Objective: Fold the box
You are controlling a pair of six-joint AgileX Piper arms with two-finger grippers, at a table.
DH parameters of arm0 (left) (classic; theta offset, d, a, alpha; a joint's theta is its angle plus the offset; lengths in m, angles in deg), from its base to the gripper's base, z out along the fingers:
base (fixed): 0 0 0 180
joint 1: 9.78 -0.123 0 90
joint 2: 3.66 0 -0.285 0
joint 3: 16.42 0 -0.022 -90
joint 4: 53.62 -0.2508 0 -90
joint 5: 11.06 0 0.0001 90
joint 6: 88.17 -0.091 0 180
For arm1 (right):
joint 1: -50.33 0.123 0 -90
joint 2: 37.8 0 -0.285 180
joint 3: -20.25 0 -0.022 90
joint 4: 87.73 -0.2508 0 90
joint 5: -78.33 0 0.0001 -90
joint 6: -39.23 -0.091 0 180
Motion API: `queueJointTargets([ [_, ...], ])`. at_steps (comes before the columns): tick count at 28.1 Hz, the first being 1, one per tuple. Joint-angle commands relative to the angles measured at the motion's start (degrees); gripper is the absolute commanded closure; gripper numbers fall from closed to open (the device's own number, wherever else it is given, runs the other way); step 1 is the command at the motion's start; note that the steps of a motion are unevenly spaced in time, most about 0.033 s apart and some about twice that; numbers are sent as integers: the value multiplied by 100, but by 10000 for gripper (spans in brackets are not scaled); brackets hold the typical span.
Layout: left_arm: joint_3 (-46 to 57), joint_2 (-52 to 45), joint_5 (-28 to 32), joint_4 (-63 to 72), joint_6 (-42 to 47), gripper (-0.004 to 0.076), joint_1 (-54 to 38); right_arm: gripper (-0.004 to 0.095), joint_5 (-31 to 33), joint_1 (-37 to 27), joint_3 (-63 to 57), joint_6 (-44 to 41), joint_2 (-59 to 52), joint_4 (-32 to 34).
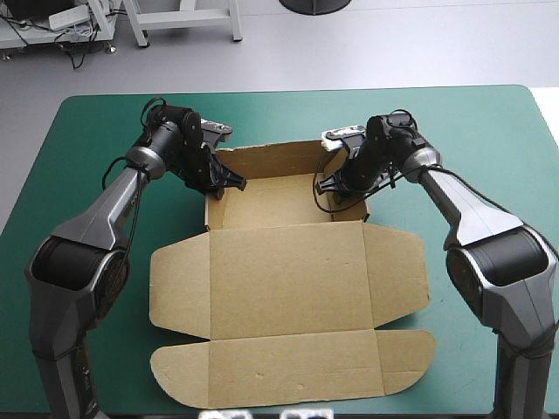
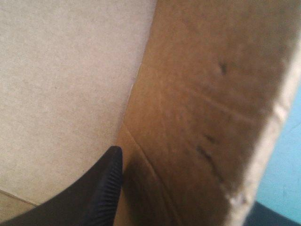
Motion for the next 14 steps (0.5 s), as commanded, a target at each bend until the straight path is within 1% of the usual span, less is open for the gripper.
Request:
queueJointTargets([
  [1, -132, -291, 63, 208, -16, 406, 25, 503, -255, -2, 149, 154, -248, -73],
  [2, -132, -291, 135, 260, 54, 367, 25, 503, -225, -2, 223, 154, -274, -73],
  [4, -132, -302, 240, 276, 297, 352, 25, 503, -216, -2, 315, 183, -313, -73],
  [9, -380, -302, 198, 276, 443, 353, 25, 503, -212, -2, 680, 307, -435, 12],
  [12, -786, -302, 99, 276, 443, 353, 25, 503, -178, -21, 932, 307, -484, 96],
  [14, -1116, -302, -21, 276, 443, 353, 25, 503, -83, -21, 1091, 307, -511, 270],
])
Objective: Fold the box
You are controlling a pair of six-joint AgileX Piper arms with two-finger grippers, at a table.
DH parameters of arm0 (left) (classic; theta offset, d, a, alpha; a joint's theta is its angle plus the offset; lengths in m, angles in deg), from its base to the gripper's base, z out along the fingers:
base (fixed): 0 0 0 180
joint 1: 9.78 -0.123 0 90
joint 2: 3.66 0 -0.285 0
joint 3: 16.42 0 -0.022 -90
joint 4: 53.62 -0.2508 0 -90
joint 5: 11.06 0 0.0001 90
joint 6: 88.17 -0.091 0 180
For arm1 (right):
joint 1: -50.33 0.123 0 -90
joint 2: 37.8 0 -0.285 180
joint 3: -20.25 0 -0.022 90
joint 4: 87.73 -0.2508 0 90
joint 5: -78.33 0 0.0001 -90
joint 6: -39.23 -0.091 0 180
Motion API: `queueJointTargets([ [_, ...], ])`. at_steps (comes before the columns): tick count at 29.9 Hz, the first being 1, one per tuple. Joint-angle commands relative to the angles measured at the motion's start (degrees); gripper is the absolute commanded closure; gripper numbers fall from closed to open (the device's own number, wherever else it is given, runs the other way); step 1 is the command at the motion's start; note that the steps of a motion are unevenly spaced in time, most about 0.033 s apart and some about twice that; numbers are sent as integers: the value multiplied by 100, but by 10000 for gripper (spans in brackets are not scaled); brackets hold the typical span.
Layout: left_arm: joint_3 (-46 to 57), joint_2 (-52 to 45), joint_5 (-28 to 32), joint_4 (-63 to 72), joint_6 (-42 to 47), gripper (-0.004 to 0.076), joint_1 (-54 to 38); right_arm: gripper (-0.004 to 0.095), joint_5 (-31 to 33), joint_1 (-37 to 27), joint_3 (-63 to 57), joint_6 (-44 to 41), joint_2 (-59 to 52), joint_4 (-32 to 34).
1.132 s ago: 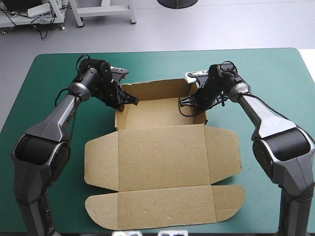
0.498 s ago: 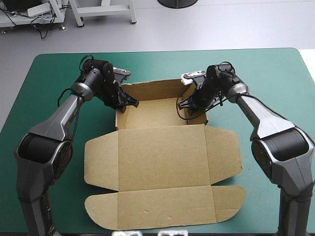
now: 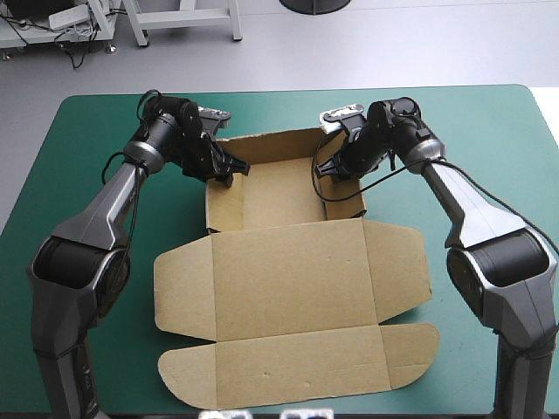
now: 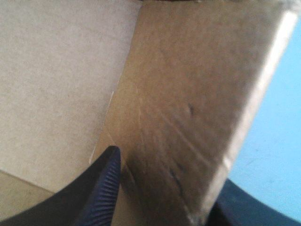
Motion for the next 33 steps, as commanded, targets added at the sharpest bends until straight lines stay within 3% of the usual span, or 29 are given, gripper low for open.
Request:
queueJointTargets([
  [1, -655, -341, -51, 109, 64, 353, 25, 503, -39, -16, 440, 64, -455, 167],
  [9, -1655, -341, -296, -31, 73, 353, 25, 503, 345, -16, 924, 39, -455, 646],
  [22, -1705, -466, -296, 28, 131, 356, 25, 503, 231, -16, 972, 39, -455, 655],
  [29, -1705, -1171, -296, 193, 197, 356, 25, 503, 401, -16, 1714, -55, -468, 587],
  [33, -1705, -1854, -296, 294, 74, 358, 25, 503, 614, -16, 2404, -523, -468, 731],
])
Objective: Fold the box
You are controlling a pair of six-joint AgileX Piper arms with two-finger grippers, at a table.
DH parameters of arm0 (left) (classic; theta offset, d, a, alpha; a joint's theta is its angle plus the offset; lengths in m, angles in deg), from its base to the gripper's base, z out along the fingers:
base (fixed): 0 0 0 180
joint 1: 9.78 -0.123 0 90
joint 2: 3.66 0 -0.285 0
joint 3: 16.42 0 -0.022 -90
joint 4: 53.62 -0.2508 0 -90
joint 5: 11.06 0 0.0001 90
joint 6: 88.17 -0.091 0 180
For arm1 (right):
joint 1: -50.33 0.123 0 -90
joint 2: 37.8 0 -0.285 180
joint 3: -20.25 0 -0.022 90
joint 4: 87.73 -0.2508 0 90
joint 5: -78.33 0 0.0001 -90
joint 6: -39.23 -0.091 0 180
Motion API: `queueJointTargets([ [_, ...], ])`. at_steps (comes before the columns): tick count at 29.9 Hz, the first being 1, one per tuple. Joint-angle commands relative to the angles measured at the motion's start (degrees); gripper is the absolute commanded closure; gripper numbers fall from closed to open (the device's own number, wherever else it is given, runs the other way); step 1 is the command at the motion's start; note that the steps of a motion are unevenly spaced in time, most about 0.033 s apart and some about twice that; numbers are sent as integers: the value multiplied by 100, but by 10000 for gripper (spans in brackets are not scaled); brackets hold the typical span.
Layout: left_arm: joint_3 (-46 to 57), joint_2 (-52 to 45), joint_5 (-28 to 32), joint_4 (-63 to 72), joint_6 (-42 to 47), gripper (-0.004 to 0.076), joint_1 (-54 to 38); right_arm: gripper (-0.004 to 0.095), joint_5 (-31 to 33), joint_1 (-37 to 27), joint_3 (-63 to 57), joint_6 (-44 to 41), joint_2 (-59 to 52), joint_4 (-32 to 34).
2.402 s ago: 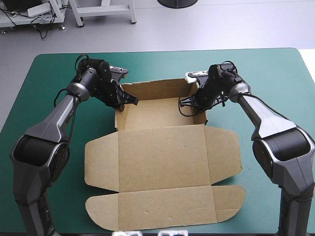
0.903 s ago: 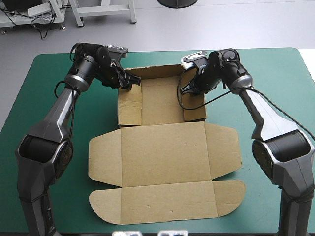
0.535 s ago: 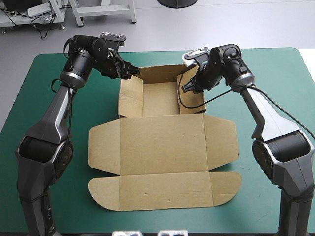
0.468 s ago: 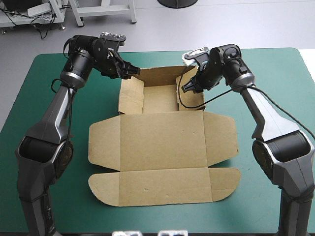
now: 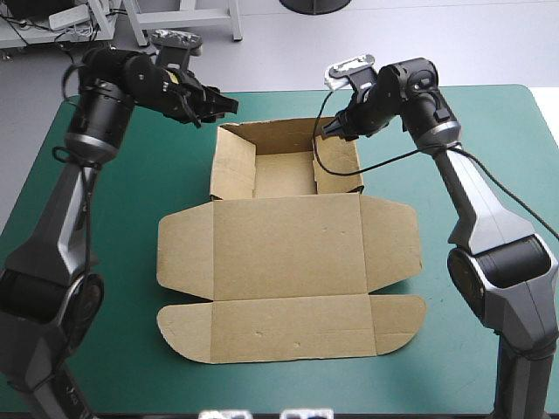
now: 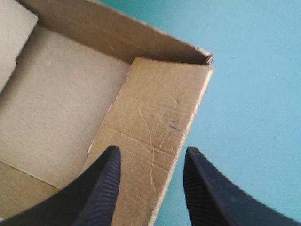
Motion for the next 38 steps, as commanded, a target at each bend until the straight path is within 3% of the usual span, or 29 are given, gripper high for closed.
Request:
queueJointTargets([
  [1, -190, -878, -239, 144, -118, 358, 25, 503, -8, -16, 644, -369, -442, 179],
  [10, 347, -2325, -251, -592, -117, 358, 25, 502, 268, -196, 661, -642, -368, 113],
  [25, 3464, -4765, -241, -1665, -71, 358, 25, 503, 268, -196, 638, -707, 437, -102],
  [38, 3702, -5200, -241, -1990, 186, 358, 25, 503, 268, -196, 621, -707, 819, -80],
])
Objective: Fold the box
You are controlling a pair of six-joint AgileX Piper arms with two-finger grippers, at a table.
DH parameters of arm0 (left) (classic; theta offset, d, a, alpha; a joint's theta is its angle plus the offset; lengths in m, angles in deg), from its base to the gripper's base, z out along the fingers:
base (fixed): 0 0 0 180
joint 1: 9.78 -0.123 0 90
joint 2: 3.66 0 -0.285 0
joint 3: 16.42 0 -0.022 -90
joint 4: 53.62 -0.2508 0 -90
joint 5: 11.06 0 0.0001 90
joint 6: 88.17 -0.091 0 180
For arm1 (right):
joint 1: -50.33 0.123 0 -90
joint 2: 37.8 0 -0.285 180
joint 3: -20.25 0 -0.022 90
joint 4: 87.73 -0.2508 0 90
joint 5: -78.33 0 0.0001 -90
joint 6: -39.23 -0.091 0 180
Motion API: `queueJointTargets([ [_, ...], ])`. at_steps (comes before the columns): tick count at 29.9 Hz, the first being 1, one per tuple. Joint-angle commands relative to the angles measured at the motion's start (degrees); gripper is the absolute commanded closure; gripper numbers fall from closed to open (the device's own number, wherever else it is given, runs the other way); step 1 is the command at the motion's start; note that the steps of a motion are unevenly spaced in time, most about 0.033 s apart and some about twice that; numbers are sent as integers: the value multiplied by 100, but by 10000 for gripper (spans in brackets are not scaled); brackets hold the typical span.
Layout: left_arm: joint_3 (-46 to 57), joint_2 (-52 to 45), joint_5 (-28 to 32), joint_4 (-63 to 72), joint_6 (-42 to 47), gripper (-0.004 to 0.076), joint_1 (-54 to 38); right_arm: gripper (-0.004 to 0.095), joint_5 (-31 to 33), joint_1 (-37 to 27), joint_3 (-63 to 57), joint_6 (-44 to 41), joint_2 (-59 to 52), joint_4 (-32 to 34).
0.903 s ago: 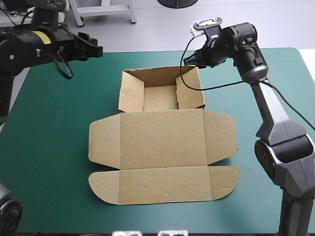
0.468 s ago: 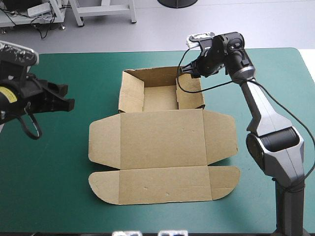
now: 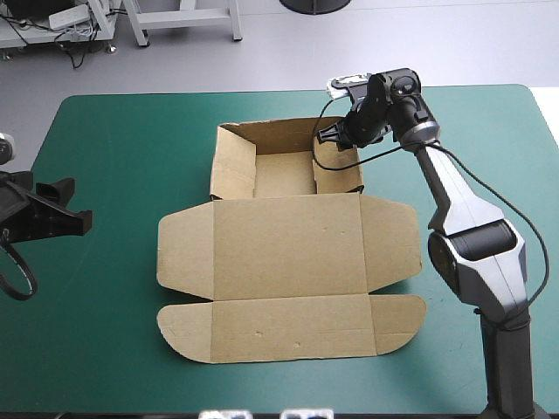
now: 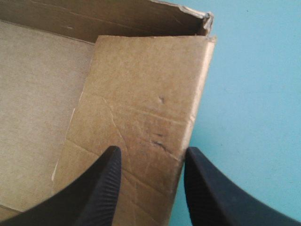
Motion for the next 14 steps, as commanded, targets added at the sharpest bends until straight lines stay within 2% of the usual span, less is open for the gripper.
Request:
queueJointTargets([
  [1, -98, -19, -236, -55, 76, 358, 21, 503, 30, -31, 118, 23, -264, 31],
  [10, -98, -28, -236, -68, 76, 358, 21, 515, 30, -31, 118, 23, 137, -188],
  [12, -98, -28, -236, -68, 76, 358, 21, 560, 30, -31, 118, 23, 175, -226],
  [14, -98, -28, -236, -68, 76, 358, 21, 658, 30, -31, 118, 45, 215, -226],
])
